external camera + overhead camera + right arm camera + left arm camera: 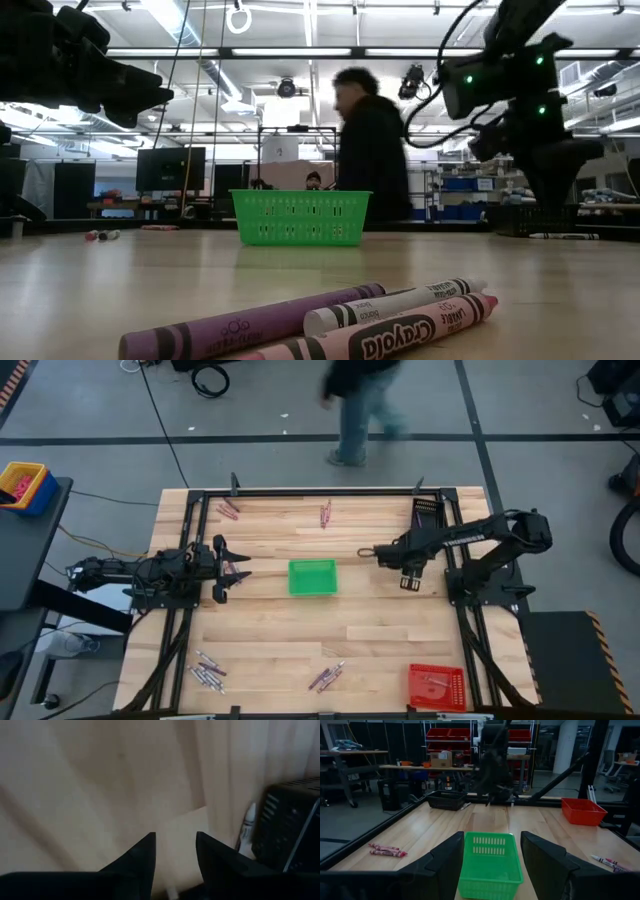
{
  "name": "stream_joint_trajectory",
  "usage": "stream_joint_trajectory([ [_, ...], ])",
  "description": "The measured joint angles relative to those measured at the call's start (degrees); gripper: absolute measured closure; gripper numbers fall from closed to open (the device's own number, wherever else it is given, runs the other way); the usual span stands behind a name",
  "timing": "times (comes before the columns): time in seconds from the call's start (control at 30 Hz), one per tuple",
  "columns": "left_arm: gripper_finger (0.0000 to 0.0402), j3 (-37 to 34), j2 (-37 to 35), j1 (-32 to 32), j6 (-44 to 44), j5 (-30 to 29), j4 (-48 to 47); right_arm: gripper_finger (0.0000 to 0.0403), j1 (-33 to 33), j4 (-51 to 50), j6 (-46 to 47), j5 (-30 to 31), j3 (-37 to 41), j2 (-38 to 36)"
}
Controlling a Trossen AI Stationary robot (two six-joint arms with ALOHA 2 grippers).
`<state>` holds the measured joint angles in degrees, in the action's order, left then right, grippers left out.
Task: Sort crayons
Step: Put the white crayon into the green basket
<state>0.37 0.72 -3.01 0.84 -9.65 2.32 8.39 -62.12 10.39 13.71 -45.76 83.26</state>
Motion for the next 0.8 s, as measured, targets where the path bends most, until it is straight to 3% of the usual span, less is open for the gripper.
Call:
stream_joint_trajectory([
  [0.5, 0.0193, 0.0, 0.0, 0.0, 0.0, 0.0, 0.0, 0.0259, 17.7, 6.0, -7.6, 9.2, 3.3, 0.1],
  [0.8, 0.0193, 0.0, 0.0, 0.0, 0.0, 0.0, 0.0, 0.0260, 23.3, 6.8, -8.1, 12.7, 3.4, 0.1],
])
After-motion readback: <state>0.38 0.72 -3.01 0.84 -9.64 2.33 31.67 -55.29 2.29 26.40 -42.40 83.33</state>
